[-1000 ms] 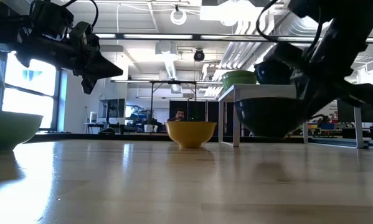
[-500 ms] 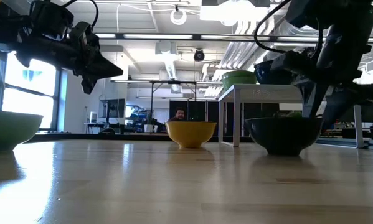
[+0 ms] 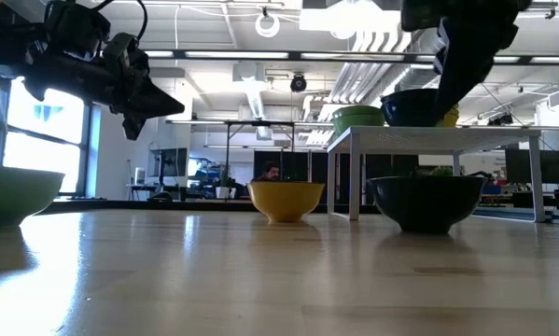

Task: Pick & Place Mini bowls
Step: Stack the black patterned bowl on top of the black patterned bowl on the shelf

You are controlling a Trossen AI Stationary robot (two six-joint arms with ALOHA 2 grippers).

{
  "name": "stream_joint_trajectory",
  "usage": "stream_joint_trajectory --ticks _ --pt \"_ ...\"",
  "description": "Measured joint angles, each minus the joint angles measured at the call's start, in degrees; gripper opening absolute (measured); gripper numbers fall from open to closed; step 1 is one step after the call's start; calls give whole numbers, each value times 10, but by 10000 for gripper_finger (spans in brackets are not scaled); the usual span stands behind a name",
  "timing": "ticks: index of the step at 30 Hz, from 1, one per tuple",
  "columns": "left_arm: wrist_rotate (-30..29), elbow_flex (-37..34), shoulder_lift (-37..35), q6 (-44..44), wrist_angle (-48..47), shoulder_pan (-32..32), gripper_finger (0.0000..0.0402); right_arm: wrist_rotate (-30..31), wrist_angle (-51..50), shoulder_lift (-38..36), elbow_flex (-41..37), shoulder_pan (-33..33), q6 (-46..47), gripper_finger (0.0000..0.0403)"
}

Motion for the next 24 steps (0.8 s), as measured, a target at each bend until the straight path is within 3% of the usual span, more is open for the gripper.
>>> stream_joint_trajectory --ticks 7,15,19,24 --pt "-6 0 0 0 0 0 0 -1 3 112 35 25 -51 192" --pt "-5 0 0 0 0 0 0 -9 32 187 44 27 -80 238" --pt "-3 0 0 0 0 0 0 4 35 216 44 27 -94 227" --pt "-3 0 0 0 0 0 0 -15 71 247 44 22 -135 182"
